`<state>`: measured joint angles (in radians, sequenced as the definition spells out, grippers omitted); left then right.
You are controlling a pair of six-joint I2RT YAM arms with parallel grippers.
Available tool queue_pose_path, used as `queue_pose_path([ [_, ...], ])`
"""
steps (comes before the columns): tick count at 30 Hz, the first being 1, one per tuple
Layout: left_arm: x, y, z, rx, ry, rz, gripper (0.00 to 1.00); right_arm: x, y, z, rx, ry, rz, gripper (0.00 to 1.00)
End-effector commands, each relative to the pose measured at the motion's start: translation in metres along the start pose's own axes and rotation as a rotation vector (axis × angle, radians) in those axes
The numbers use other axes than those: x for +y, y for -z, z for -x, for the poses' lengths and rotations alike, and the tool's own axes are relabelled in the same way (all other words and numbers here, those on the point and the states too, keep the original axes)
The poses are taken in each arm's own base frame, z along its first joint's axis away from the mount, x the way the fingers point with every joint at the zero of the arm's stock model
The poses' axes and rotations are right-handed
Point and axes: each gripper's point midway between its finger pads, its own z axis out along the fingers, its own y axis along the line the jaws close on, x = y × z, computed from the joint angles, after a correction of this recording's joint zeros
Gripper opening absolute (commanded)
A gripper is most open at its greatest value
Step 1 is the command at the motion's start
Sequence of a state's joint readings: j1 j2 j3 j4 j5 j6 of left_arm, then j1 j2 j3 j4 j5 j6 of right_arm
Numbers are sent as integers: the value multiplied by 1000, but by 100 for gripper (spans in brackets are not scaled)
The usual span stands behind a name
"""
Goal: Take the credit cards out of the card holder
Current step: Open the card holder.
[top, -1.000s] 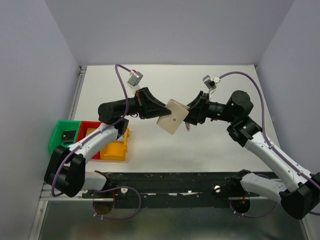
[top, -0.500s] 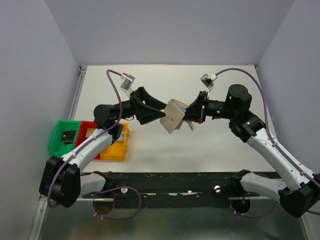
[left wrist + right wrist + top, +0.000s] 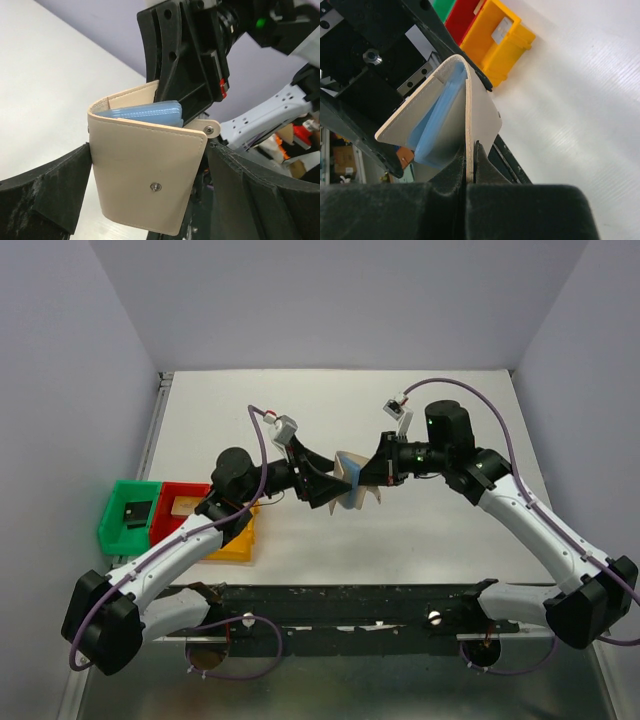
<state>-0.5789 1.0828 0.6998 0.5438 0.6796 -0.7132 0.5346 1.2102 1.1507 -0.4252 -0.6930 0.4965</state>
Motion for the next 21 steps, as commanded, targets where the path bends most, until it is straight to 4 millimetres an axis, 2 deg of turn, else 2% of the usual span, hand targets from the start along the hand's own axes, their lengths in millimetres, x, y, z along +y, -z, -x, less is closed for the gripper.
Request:
queue_pose_path([
  [1, 8, 5, -19, 30, -96, 51, 99, -2, -6, -19, 72, -127, 24, 0],
  [5, 8, 9, -26, 39, -90, 43, 97, -1, -6, -21, 72, -143, 34, 0],
  [8, 5, 10, -26, 41, -92, 40, 88, -2, -6, -22, 69, -147, 36, 0],
  [10, 7, 11, -26, 48, -101, 57, 78, -3, -6, -23, 69, -151, 34, 0],
  [12, 10, 12, -28, 63, -97, 75, 74, -4, -6, -24, 67, -152, 30, 0],
  [15, 13, 12, -28, 71, -95, 93, 75, -6, -6, -25, 67, -161, 17, 0],
  [21, 12, 12, -29, 80, -80, 98, 90, -15, -6, -26, 67, -173, -32, 0],
])
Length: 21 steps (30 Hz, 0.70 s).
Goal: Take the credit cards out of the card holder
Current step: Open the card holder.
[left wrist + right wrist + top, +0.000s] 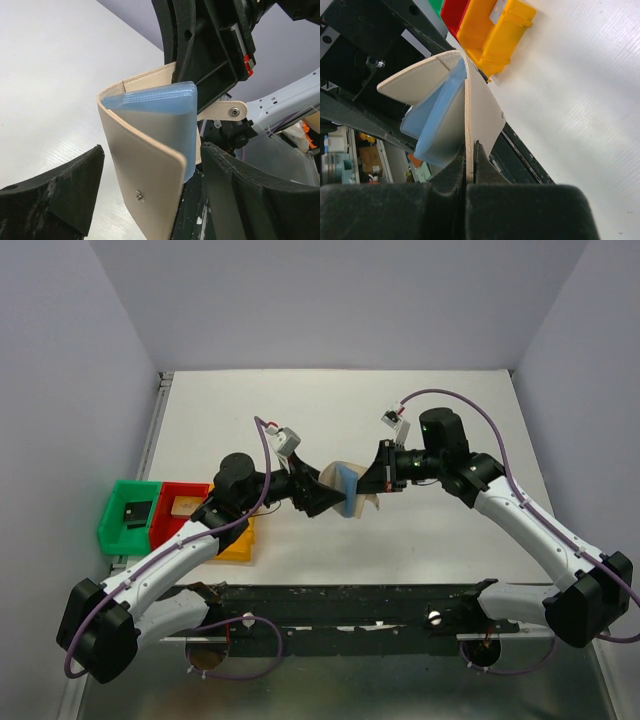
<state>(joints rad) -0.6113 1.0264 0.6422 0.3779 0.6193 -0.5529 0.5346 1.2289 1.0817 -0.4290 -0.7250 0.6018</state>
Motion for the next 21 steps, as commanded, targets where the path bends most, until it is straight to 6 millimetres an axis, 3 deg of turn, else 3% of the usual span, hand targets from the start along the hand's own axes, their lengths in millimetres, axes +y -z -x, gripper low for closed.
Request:
queue_pose_path([
  [1, -6, 0, 10, -16, -22, 6, 91, -4, 2, 0, -9, -15, -27, 0],
  [5, -7, 0, 10, -18, -26, 6, 92, -5, 0, 0, -9, -27, -36, 0],
  [11, -3, -6, 3, 4, -22, 25, 86, -5, -3, 0, -7, -37, -41, 0],
  [14, -2, -8, 1, 14, -28, 32, 74, -5, -4, -1, -4, -39, -44, 0],
  [21, 4, -5, -1, 19, -44, 67, 35, -4, -1, -2, -1, -25, -48, 0],
])
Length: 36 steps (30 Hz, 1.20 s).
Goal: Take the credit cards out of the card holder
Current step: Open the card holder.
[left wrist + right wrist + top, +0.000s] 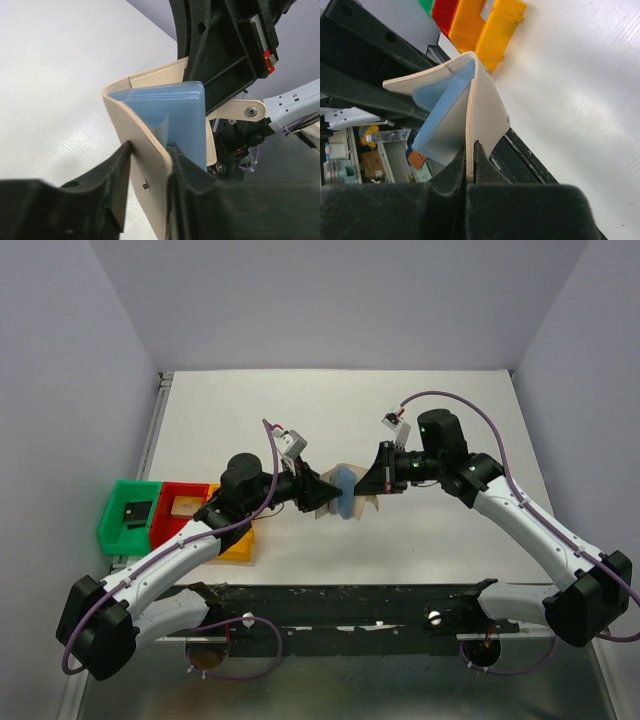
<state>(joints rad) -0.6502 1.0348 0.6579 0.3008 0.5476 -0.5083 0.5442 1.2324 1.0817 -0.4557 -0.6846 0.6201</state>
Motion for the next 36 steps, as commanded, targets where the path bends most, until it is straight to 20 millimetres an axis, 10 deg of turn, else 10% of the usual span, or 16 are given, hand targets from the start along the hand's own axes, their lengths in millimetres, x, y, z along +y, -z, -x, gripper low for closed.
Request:
queue_pose_path([
  [1, -3, 0, 9, -15, -36, 9, 29, 3, 2, 1, -6, 14, -5, 0],
  [5, -6, 0, 8, -5, -32, -9, 1, 11, 6, -1, 4, 67, 33, 0],
  [19, -29, 12, 31, -72, 82, -127, 0, 27, 17, -12, -13, 183, 140, 35],
  [26, -32, 10, 37, -73, 124, -138, 0, 13, 14, -14, 10, 173, 81, 0],
  [30, -21, 3, 22, 14, 184, -101, 1, 24, 15, -15, 16, 153, 133, 0],
  [36, -21, 5, 17, -3, 192, -109, 74, 29, 12, -12, 22, 91, 152, 0],
])
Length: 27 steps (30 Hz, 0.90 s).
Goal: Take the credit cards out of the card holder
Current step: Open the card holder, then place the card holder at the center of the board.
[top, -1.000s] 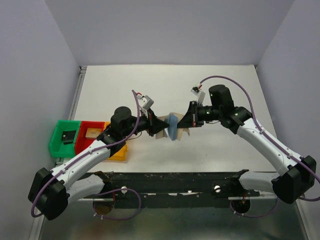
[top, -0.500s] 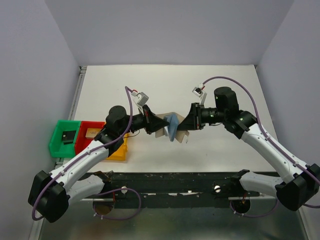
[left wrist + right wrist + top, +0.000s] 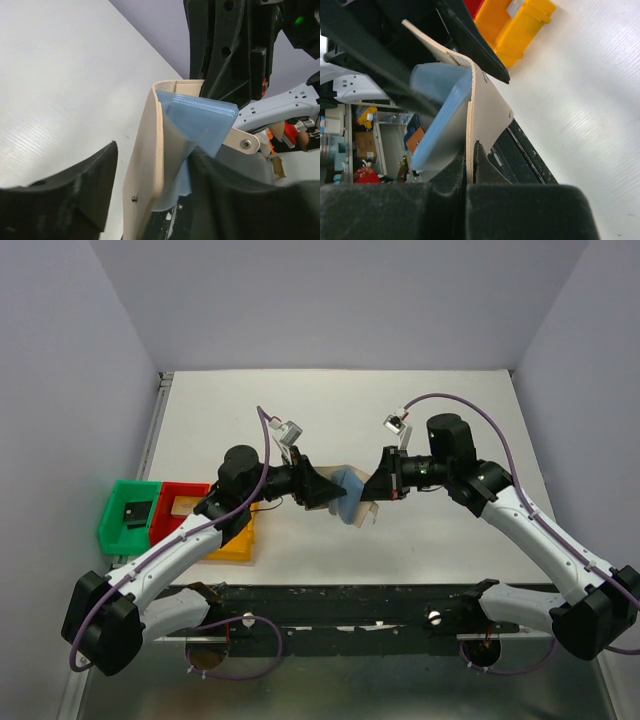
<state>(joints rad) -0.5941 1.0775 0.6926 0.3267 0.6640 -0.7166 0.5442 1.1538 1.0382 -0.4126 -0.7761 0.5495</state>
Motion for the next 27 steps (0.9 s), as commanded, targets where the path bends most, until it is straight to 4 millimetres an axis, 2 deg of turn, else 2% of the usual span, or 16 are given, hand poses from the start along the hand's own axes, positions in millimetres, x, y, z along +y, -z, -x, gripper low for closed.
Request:
queue_pose_path([
  [1, -16, 6, 6, -29, -21, -51, 80, 8, -4, 0, 20, -44, 39, 0],
  [2, -20, 8, 8, -41, -36, -57, 88, 7, -4, 0, 20, -48, 36, 0],
  [3, -21, 10, 9, -48, -49, -60, 91, 7, -5, 0, 24, -54, 33, 0],
  [5, -25, 13, 12, -60, -70, -65, 94, 6, -5, 1, 21, -61, 28, 0],
  [13, -24, 15, 11, -59, -98, -57, 93, 3, -9, 6, 17, -115, 14, 0],
  [27, -4, 6, -6, 5, -179, 66, 91, 3, -13, 9, 18, -184, 9, 0],
])
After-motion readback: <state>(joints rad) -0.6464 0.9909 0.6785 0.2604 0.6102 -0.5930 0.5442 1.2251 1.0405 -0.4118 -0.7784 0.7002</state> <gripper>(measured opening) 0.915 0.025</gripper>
